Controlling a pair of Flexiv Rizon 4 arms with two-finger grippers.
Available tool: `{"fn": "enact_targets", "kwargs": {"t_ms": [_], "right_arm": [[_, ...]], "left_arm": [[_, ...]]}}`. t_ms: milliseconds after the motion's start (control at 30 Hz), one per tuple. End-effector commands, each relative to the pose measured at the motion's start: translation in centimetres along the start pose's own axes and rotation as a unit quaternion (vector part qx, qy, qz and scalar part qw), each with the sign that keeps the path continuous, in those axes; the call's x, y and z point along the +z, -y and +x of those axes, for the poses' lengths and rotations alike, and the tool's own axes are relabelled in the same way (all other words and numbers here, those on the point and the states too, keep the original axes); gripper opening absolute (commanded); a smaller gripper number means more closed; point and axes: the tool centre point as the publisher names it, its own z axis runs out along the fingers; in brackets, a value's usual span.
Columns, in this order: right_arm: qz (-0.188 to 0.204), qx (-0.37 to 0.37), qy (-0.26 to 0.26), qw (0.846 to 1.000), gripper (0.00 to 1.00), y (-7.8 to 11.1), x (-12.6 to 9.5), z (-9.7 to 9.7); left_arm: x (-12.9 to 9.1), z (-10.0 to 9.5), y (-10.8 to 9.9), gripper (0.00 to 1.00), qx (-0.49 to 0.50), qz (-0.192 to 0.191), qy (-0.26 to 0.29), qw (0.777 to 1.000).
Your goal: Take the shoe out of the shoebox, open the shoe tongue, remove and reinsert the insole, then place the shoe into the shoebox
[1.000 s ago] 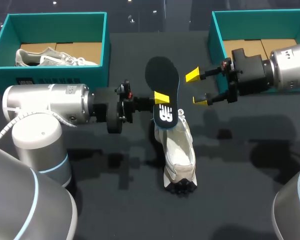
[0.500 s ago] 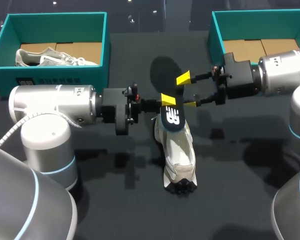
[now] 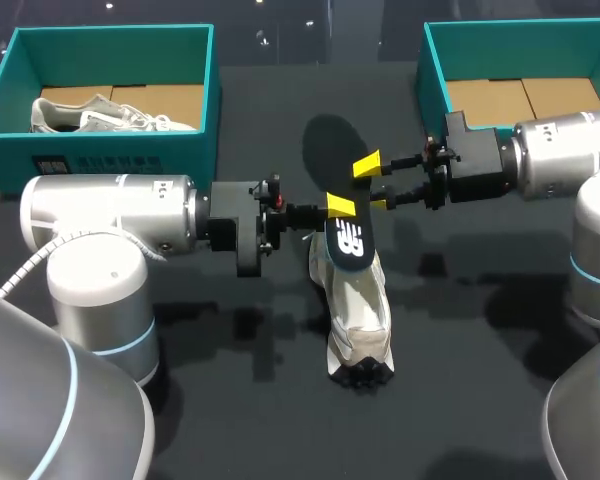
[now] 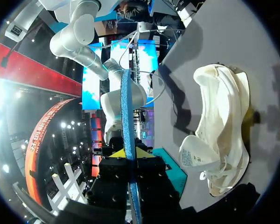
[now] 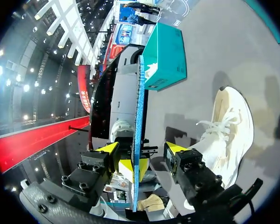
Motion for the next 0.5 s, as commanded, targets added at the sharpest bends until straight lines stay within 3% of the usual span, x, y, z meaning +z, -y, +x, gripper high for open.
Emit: {"fn": "enact_targets", "kwargs": {"t_ms": [33, 167, 500], "right_arm": [[0.006, -0.002, -0.008, 1.0, 0.49, -0.65, 1.0, -0.49], [0.008, -0.004, -0.012, 1.0, 0.49, -0.72, 1.25, -0.63], [0.016, 0.002, -0.012, 1.0, 0.35, -0.58, 1.53, -0.82]], "left_arm": [[0.29, 0.09, 0.16, 0.0, 0.001, -0.001, 0.0, 1.0], [0.43, 0.16, 0.31, 0.0, 0.002, 0.003, 0.0, 1.0], [0.42, 0.67, 0.32, 0.0, 0.005, 0.003, -0.009, 1.0]]}}
